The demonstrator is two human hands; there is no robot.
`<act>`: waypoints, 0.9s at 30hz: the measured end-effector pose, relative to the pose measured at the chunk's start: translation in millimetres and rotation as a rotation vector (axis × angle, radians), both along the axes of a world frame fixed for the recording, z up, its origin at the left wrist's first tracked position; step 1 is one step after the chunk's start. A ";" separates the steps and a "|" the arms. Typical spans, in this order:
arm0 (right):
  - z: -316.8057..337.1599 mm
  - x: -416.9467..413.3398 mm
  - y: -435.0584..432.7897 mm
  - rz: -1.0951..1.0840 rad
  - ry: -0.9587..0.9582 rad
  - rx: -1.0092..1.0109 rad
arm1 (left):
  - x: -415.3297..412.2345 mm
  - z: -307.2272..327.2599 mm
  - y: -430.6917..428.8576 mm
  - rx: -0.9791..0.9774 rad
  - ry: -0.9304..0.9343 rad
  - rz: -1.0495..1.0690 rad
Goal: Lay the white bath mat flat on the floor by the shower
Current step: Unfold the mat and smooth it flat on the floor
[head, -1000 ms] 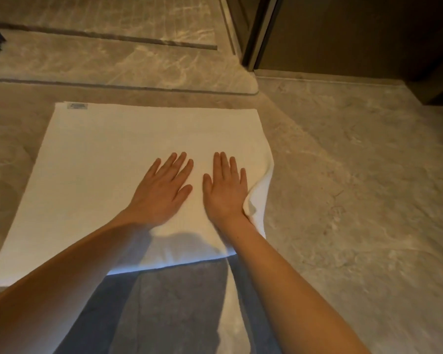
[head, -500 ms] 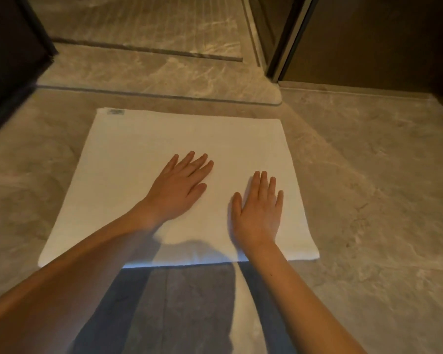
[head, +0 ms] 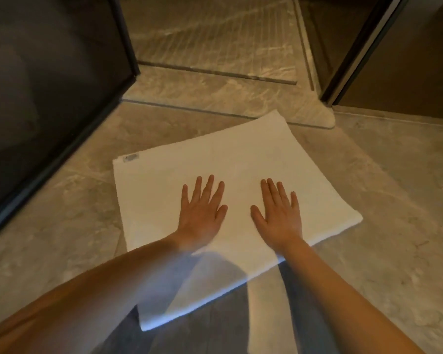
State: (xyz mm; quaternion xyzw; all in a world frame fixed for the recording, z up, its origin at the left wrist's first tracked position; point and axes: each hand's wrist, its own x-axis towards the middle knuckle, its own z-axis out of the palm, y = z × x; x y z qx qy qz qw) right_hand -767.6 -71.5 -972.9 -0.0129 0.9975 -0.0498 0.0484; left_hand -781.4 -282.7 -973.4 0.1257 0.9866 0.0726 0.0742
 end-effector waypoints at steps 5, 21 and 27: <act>22.6 -41.7 11.3 0.456 -0.054 0.134 | 58.5 21.7 3.3 -0.154 -0.208 0.057; -1.0 22.1 -123.6 0.109 -0.001 -0.081 | 37.1 -1.3 -117.1 -0.066 0.039 0.051; -1.6 -4.2 -148.4 0.264 -0.004 -0.062 | 43.4 -5.1 -143.2 -0.012 0.062 0.187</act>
